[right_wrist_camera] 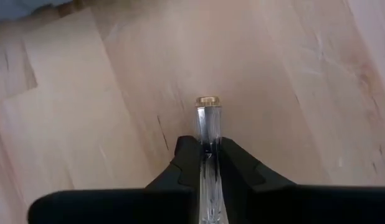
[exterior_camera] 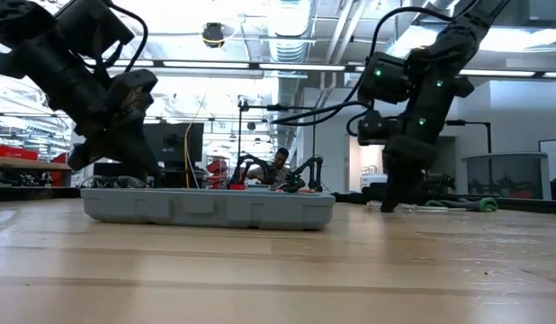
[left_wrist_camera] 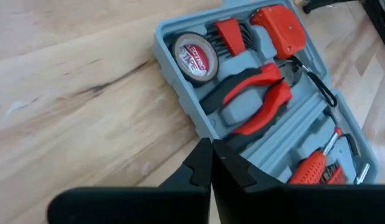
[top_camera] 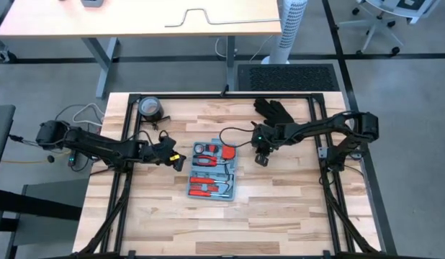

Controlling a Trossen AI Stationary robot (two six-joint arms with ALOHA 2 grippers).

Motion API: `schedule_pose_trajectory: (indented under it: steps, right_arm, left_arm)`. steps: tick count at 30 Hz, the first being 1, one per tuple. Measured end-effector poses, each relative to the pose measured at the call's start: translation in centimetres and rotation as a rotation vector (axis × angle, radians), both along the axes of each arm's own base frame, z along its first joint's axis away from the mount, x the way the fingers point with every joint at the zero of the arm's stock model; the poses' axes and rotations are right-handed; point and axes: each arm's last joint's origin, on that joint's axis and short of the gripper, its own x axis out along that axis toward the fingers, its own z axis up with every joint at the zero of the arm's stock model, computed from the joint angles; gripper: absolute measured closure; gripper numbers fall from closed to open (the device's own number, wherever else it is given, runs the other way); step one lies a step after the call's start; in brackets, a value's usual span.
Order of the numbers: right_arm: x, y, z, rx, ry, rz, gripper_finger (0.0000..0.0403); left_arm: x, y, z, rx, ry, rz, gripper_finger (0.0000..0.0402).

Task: Prefit tool cases
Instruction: Put the transparent screwdriver into the gray toolbox

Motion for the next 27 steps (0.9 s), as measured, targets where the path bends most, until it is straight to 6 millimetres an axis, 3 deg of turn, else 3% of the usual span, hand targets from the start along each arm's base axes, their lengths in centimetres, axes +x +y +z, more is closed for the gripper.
schedule_pose_trajectory:
  steps: [7,14,21,27]
  right_arm:
    - [-0.5,0.4,1.7,0.066,-0.065,-0.094,0.0365]
    - [0.2,2.0,5.8,0.102,-0.234,-0.055,0.0365]
    - [3.2,4.1,7.7,0.103,-0.324,0.037,0.0365]
    - [6.5,5.3,8.2,0.092,-0.344,0.110,0.0365]
  left_arm:
    - [-0.7,-0.7,-0.7,-0.011,0.095,-0.021,0.0401]
    - [-1.3,-1.1,-1.3,-0.023,0.152,-0.028,0.0402]
    - [-0.4,-1.4,-2.7,-0.067,0.194,-0.078,0.0401]
    - [2.1,-1.8,-3.7,-0.094,0.060,-0.115,0.0401]
